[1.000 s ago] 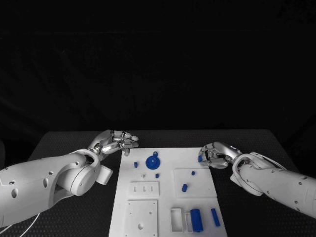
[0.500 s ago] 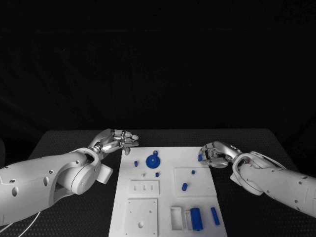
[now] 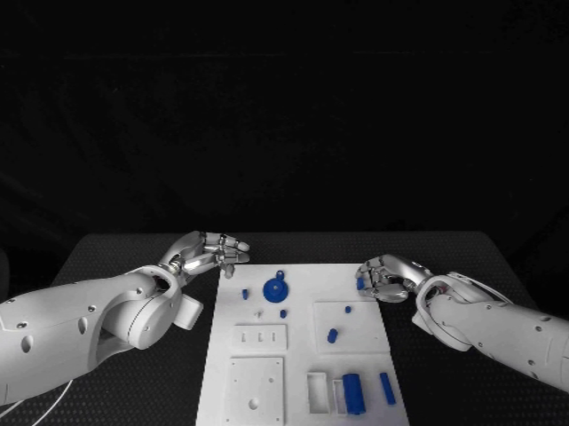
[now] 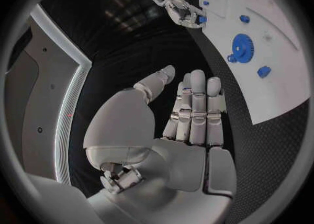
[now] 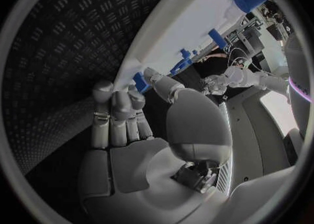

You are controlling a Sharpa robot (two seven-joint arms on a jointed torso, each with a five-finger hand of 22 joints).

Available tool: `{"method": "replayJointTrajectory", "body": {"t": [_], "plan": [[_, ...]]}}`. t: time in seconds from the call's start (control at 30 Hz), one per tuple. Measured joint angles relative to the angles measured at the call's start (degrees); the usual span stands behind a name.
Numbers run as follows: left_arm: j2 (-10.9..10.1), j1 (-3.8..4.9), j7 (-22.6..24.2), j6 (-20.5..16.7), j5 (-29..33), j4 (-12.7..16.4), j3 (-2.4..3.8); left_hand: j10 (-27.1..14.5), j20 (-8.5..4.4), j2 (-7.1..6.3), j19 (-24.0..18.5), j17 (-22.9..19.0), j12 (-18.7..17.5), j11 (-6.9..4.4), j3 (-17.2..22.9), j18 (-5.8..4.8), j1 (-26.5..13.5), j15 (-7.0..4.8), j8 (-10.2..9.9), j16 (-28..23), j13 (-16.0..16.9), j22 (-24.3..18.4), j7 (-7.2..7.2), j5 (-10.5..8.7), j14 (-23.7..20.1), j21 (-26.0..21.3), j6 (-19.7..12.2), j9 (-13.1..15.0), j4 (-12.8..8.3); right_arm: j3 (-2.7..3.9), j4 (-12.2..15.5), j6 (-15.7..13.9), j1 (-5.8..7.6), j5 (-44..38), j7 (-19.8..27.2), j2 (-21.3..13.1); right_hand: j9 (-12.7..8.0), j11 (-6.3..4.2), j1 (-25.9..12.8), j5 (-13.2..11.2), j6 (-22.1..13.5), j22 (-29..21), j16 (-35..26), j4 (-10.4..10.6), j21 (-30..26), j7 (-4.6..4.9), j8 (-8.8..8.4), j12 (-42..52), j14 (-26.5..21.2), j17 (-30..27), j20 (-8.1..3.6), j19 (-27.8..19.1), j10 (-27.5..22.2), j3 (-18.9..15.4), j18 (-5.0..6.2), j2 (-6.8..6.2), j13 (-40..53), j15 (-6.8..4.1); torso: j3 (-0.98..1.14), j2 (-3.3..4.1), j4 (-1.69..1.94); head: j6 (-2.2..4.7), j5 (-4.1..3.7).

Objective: Assemble the parts on the task board

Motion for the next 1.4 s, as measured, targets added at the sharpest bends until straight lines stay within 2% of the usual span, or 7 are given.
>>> {"method": "replayJointTrajectory", "body": {"t": [0.27,0.33,0.57,0.63,0.83,1.13,1.4], "plan": [[0.0,0.0,0.0,0.0,0.0,0.0,0.0,-0.1,0.02,0.0,0.0,0.0,0.0,-0.07,0.0,0.0,0.0,0.0,-0.2,0.0,0.0,0.0,0.0,0.0,0.0,0.0,0.0,0.0,0.0,0.0,0.0,0.1,0.0,0.0,0.0,0.0,0.0,0.0,0.0,0.0,0.0,0.0,0.0,0.0,0.0,0.0,0.0,0.0,0.0,0.0,0.08,-0.1,0.0,0.0,0.01,0.0,0.0,0.0,-0.03,0.0,-0.01,-0.1,0.01],[0.0,0.0,0.0,0.0,0.0,0.0,0.0,-0.1,0.05,0.0,0.0,0.0,0.0,-0.07,0.0,0.01,0.0,0.0,-0.2,0.0,0.0,0.0,0.0,0.0,0.0,0.0,0.0,0.0,0.0,0.0,0.0,0.2,0.0,-0.1,0.0,0.0,0.1,0.0,0.2,0.0,0.0,0.0,0.0,-0.3,0.0,0.0,0.5,0.0,0.1,0.0,0.08,-0.1,0.0,0.3,0.01,0.92,0.0,-0.11,-0.03,0.0,-0.01,-0.1,0.04],[-0.1,0.0,0.0,0.0,0.0,0.0,0.0,-0.1,-0.13,0.0,-0.2,0.0,0.0,-0.07,0.0,0.0,0.0,0.01,-0.2,0.0,0.0,0.0,0.0,0.0,0.0,0.0,0.0,0.0,0.0,0.0,0.0,0.2,0.0,-0.1,0.0,0.1,0.5,-0.01,0.2,0.0,0.0,0.0,0.0,-0.4,0.2,0.0,1.4,0.0,0.1,0.2,0.08,-0.1,0.0,1.4,0.01,1.65,-0.1,-0.74,-0.03,-0.02,-0.03,-0.07,0.13],[-0.1,0.0,0.0,0.0,0.0,0.0,0.0,-0.1,-0.13,0.0,-0.2,0.0,0.0,-0.08,0.0,0.01,0.0,0.01,-0.2,0.0,0.0,0.0,0.0,0.0,0.0,0.0,0.0,0.0,0.0,0.0,0.0,0.2,-0.01,-0.2,0.0,0.1,0.8,-0.07,0.0,0.0,0.0,0.0,0.0,-0.5,0.5,-0.02,2.04,0.0,0.2,0.2,0.09,-0.1,0.1,1.8,0.02,2.47,-0.1,-1.03,-0.03,-0.01,-0.04,-0.08,0.13],[-0.1,0.0,0.0,0.0,0.0,0.0,0.0,-0.1,-0.13,0.0,-0.2,0.0,0.0,-0.08,0.0,0.0,0.0,0.01,-0.2,0.0,0.0,0.0,0.0,0.0,0.0,0.0,0.0,0.0,0.0,0.0,0.0,0.2,-0.01,-0.5,0.0,0.1,1.3,-0.66,-0.2,0.0,0.5,0.0,0.0,-1.0,0.7,-0.52,2.89,0.2,0.2,0.3,0.09,-0.1,0.7,2.4,0.08,3.55,-0.1,-1.64,-0.02,-0.01,-0.03,-0.15,0.13],[-0.1,0.0,0.0,0.0,0.0,0.0,0.0,-0.1,-0.12,0.0,-0.2,0.0,0.0,-0.09,0.0,0.0,0.0,0.01,-0.2,0.0,0.0,0.0,0.0,0.0,0.0,0.0,0.0,0.0,0.0,0.0,0.2,0.0,-0.01,-0.8,0.0,0.0,1.7,-0.87,-0.4,0.0,0.7,0.0,0.0,-1.5,0.9,-0.73,3.46,0.2,0.4,0.4,0.1,-0.1,0.9,2.9,0.2,4.17,-0.1,-1.92,-0.02,0.0,-0.04,-0.2,0.13],[-0.1,0.0,-0.1,0.1,-0.1,0.0,0.0,-0.1,-0.23,0.35,0.0,-0.1,0.0,-0.1,0.0,0.0,-0.3,0.01,-0.2,0.0,0.2,0.0,0.0,0.0,0.0,0.0,0.0,0.1,0.0,0.0,1.8,-1.0,-0.02,-0.9,-0.5,-0.3,2.0,-1.17,-0.6,0.0,0.9,0.0,0.0,-2.0,1.1,-0.92,3.83,0.5,0.5,0.4,0.02,-0.1,1.2,3.1,0.44,4.37,-0.1,-2.32,-0.02,-0.02,-0.08,-0.31,0.1]]}}
